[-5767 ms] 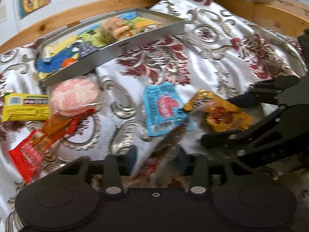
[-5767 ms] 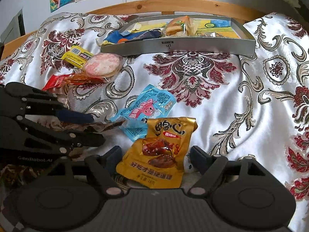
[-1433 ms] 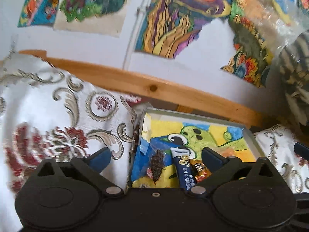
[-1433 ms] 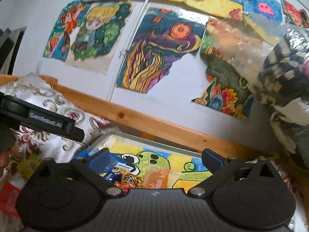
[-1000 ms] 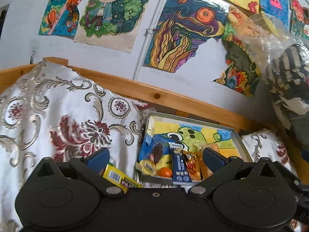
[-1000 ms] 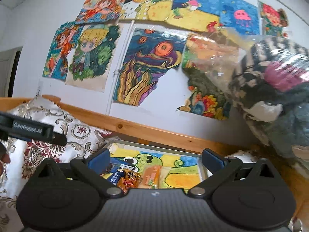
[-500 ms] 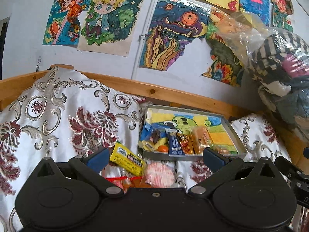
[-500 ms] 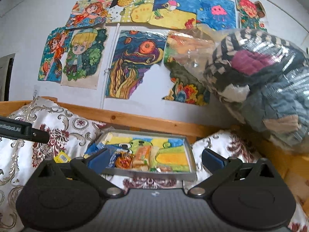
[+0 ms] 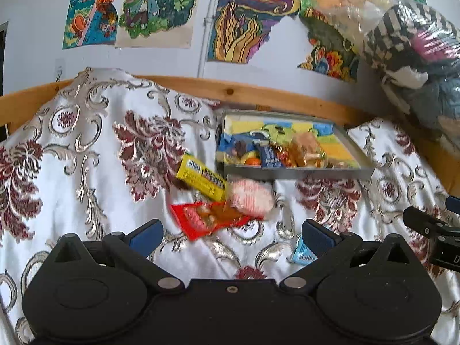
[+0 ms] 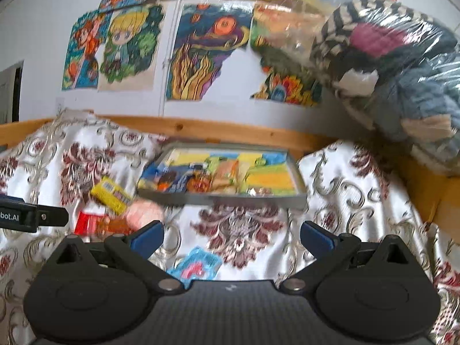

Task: Organize snacks
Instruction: 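Withdraw both tools from the tray back over the remaining snacks, then grasp the pink round cake bag with the left tool while the right tool grasps the blue fish packet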

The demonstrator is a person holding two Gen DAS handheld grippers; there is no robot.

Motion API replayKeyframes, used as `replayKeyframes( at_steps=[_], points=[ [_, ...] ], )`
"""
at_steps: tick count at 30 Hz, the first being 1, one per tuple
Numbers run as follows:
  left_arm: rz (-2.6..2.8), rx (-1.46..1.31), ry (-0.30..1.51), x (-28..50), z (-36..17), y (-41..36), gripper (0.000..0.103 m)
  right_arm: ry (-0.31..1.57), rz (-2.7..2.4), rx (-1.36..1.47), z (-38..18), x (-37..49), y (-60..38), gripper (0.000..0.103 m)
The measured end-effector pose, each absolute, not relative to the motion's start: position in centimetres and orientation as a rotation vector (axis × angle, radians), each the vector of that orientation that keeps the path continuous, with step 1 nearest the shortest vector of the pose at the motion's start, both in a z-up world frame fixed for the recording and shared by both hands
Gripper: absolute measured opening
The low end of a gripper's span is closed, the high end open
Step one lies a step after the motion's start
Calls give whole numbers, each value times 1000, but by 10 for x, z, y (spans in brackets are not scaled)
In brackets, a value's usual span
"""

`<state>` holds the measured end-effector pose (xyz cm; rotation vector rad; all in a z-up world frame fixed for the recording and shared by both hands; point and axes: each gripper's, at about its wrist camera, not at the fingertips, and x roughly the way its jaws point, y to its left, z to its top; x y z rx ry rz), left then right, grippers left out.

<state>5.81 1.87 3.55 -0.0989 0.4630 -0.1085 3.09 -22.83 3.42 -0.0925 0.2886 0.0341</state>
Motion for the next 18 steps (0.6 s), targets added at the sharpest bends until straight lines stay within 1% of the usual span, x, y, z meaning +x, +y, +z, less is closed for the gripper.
replayKeyframes(
  at_steps=[10,18],
  points=[
    [-104,-71,524,60,12,20,102,426,47,-57,8,44,-230,103],
    [-97,-45,556,63,6,16,102,498,67,-36,-3,49,-231,103]
  ],
)
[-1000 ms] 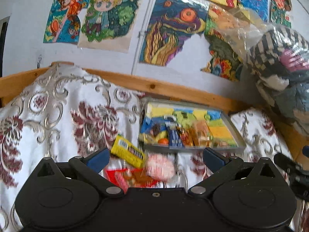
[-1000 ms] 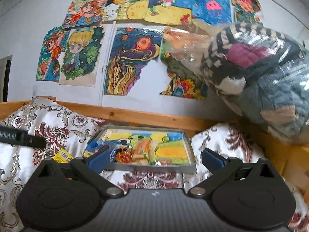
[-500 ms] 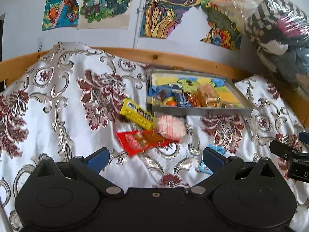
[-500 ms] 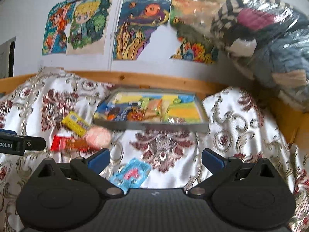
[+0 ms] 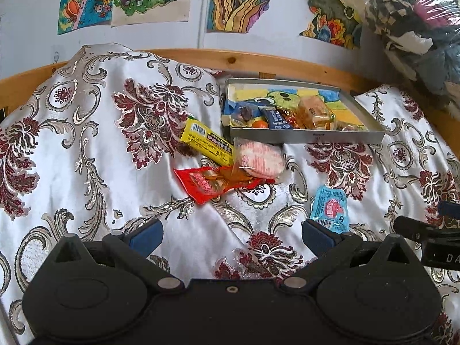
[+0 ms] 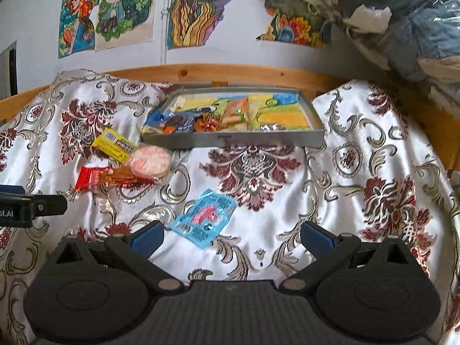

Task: Organize snacks
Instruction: 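Grasp the pink round cake bag with the left tool while the right tool grasps the blue fish packet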

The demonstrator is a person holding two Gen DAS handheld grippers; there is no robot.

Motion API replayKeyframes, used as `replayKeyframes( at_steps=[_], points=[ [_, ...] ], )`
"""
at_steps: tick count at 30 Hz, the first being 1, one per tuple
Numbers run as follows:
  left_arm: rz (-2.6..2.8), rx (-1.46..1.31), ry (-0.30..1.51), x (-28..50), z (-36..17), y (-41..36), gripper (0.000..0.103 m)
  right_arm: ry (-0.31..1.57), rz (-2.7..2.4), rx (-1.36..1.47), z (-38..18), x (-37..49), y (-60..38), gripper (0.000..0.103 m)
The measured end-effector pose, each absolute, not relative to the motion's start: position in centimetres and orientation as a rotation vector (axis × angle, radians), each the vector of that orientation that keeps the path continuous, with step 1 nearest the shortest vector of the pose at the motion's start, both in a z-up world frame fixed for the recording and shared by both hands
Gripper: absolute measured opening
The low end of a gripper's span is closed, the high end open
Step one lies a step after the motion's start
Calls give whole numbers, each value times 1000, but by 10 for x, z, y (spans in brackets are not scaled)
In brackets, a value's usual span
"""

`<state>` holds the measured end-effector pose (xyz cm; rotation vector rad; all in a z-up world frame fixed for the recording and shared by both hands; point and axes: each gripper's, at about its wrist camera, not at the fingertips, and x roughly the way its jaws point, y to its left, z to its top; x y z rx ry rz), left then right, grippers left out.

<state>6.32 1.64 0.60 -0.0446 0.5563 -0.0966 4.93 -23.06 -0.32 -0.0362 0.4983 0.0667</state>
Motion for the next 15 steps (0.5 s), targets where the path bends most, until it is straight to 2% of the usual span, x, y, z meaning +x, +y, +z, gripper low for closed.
replayKeyframes(
  at_steps=[15],
  points=[
    [-75,17,565,93,-2,18,102,595,100,-40,-20,71,-226,103]
  ],
)
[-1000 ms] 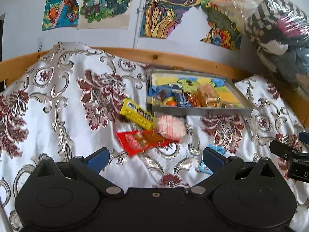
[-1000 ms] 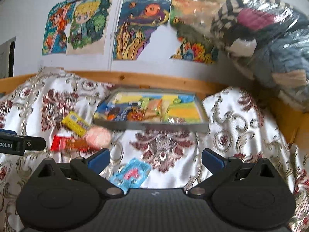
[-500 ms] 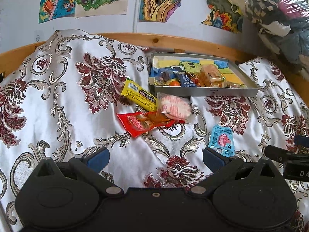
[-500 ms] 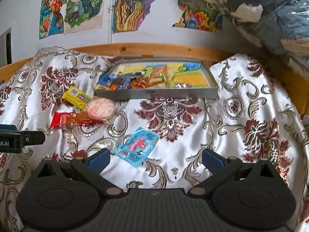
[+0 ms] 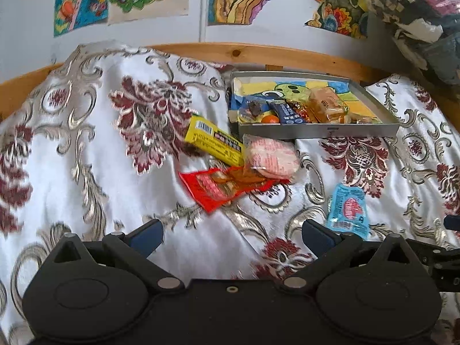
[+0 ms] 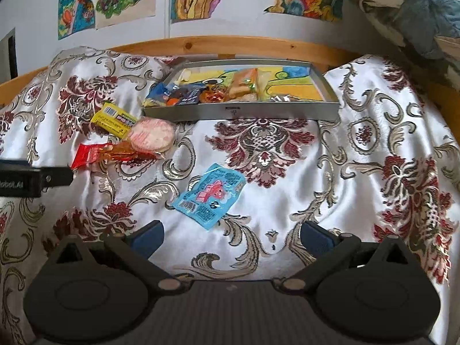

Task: Organize snacks
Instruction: 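Grasp the pink round cake bag with the left tool while the right tool grasps the blue fish packet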

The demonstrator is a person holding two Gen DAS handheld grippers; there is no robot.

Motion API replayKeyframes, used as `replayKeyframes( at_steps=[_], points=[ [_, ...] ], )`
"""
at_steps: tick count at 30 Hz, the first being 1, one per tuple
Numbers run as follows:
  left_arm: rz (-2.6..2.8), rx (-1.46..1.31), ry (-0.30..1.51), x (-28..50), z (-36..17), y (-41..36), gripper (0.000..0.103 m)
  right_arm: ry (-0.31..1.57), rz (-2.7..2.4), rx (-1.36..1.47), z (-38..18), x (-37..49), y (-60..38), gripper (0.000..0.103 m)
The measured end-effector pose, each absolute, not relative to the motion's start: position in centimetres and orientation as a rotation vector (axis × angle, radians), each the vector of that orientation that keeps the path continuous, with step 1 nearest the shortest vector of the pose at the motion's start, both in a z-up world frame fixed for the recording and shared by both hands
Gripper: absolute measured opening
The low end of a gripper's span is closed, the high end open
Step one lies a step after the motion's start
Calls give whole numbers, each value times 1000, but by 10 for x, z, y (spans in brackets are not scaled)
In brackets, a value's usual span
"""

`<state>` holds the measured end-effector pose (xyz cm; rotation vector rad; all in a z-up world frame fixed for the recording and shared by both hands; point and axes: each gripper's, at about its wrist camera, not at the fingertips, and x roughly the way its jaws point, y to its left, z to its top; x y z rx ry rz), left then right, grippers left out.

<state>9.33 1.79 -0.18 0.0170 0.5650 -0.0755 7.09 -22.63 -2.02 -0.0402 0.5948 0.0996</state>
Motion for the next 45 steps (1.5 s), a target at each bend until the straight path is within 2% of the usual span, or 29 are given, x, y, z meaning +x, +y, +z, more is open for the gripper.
replayKeyframes(
  at_steps=[14,20,25,36,45],
  points=[
    [-165,116,502,149,7,35,102,698,159,-90,-28,121,-206,103],
    [-337,34,561,182,4,49,102,752,190,-51,-27,156,-196,103],
    [-387,83,562,200,-3,45,102,810,141,-17,-38,182,-193,103],
    [-400,-23,545,230,-11,20,102,772,108,96,-54,194,-211,102],
    [-331,81,550,248,-35,-22,102,753,113,142,-59,194,-220,102]
  ],
)
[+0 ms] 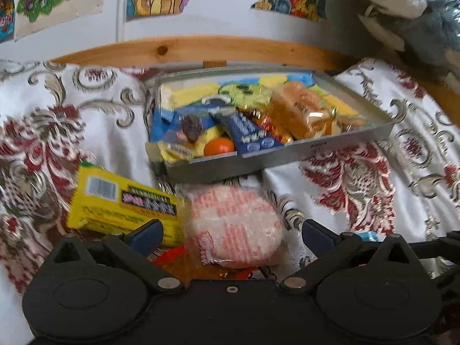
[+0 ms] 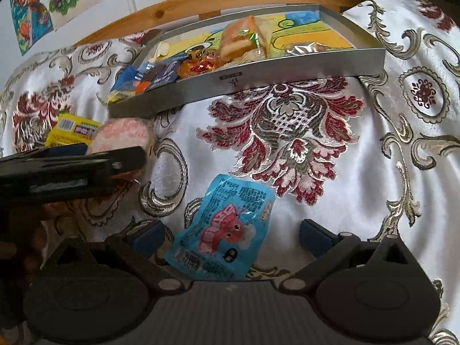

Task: Organize snacks
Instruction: 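Grasp the pink round cake bag with the left tool while the right tool grasps the blue fish packet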

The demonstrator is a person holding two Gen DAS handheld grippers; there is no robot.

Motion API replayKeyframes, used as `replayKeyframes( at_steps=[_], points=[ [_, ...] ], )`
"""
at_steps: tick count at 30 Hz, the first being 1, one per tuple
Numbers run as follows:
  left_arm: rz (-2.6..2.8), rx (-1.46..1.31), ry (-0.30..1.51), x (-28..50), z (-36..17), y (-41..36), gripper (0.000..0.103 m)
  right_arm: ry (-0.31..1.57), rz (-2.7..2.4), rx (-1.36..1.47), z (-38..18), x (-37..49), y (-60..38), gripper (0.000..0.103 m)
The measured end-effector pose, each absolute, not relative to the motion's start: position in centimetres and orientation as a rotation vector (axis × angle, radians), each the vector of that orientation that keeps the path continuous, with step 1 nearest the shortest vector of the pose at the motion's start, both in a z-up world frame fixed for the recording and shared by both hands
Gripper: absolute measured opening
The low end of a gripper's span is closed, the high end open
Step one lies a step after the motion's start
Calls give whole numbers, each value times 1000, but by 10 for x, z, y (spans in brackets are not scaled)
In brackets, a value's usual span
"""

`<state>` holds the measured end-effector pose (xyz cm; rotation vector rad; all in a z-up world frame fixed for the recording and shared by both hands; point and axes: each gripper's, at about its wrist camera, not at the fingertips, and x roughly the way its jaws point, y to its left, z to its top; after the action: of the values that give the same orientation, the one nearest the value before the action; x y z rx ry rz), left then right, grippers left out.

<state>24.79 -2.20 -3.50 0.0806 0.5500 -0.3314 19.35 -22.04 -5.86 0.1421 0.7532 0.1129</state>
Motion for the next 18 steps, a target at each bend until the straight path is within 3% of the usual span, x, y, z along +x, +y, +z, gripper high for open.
replayKeyframes(
  at_steps=[7,11,18],
  points=[
    [-318,86,558,259,-44,-39,102,758,96,67,-63,198,-208,102],
    [-313,46,561,259,-46,-35,95,759,96,58,-64,200,-206,101],
    [-285,58,538,252,-45,-36,86,737,113,56,-63,197,-207,82]
  ],
)
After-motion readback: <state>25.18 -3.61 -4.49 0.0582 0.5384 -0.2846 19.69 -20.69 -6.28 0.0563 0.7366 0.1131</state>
